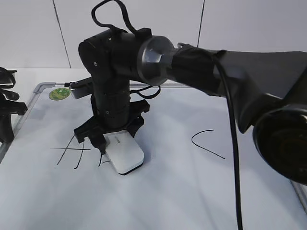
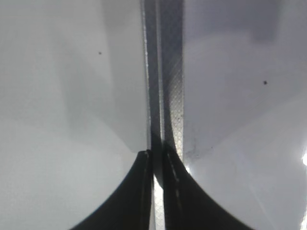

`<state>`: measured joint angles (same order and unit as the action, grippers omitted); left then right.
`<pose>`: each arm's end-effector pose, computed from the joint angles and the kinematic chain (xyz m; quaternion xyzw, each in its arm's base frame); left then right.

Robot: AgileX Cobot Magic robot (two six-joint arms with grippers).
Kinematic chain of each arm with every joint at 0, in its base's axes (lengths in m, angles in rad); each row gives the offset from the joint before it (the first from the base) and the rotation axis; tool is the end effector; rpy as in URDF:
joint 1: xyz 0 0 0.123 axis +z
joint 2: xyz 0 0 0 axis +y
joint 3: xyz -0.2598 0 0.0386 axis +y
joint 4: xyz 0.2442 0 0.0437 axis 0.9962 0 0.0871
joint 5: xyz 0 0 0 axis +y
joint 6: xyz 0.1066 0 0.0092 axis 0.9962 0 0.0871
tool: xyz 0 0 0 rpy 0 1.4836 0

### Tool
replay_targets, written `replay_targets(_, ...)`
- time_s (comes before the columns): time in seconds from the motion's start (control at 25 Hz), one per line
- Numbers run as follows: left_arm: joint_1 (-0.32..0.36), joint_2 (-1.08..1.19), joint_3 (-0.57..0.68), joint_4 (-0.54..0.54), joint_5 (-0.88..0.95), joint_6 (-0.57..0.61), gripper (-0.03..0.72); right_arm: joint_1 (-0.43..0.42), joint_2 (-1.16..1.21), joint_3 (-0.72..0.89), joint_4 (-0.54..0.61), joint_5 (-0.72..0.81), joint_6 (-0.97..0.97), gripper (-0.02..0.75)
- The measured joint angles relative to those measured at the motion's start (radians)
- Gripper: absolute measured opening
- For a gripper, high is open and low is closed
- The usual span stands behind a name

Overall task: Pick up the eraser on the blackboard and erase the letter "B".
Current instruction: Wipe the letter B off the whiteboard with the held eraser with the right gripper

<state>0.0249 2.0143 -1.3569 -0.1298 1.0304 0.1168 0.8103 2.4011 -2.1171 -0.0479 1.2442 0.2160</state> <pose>0.3636 -0.0028 0.1202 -0.0117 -0.9983 0.0560 0.0109 0.3331 0.3431 0.1373 -0.2980 0.9521 0.0117 0.0678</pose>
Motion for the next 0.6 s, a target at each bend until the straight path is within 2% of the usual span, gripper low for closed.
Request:
replay_targets(0.32, 0.0, 0.0, 0.0, -0.002, 0.004, 0.0, 0.017, 0.002, 0.002, -0.002, -0.002, -0.002, -0.001, 0.554)
replay_targets(0.6, 0.0, 0.0, 0.0, -0.005, 0.004, 0.0, 0.017, -0.066, 0.008, -0.012, 0.068, -0.001, 0.006, 0.554)
